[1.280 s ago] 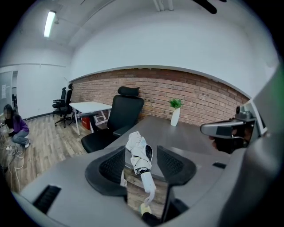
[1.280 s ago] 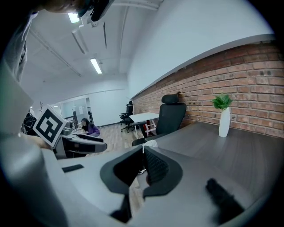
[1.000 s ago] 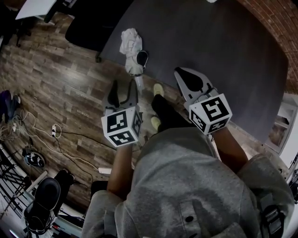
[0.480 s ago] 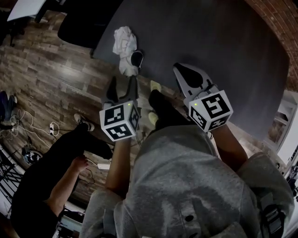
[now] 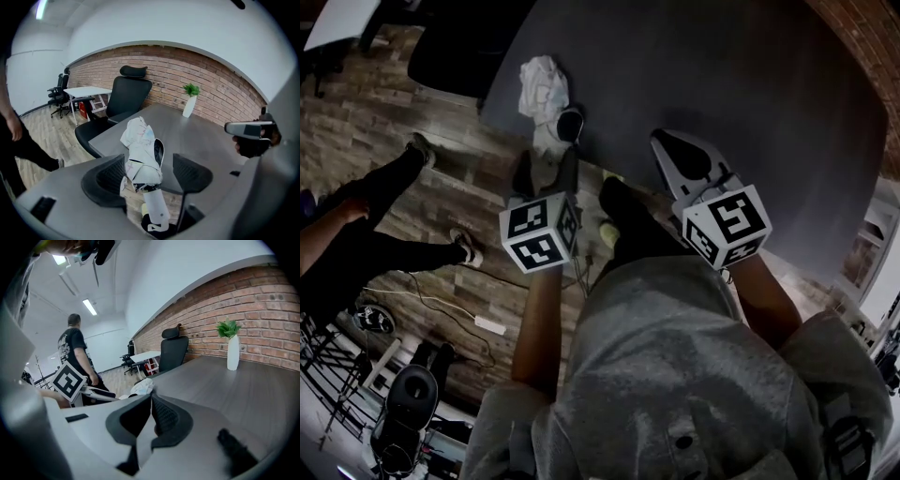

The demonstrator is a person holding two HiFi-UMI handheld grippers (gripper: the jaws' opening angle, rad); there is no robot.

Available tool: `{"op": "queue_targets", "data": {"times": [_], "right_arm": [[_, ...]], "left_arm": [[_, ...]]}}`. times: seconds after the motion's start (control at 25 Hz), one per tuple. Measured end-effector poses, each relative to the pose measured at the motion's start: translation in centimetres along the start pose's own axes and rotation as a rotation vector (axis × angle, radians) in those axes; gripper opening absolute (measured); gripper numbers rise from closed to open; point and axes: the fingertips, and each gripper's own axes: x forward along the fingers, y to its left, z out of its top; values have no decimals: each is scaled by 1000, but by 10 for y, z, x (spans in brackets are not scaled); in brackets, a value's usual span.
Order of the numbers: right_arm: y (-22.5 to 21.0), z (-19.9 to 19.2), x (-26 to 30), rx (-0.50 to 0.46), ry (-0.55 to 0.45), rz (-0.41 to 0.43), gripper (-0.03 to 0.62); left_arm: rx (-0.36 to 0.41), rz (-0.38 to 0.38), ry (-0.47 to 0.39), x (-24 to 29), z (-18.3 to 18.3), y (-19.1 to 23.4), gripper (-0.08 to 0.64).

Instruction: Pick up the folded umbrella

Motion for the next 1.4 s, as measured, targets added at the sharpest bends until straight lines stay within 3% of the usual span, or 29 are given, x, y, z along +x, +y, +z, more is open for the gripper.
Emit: {"op": "queue_targets", "data": {"times": [0.6,1.4], "right_arm": [[-22,-11,23,50,35,-17,25],[-32,-20,43,72,61,-33,25]], "left_arm": [[22,14,57,55,4,9,387],[-68,71,120,102,-11,22,387]]}}
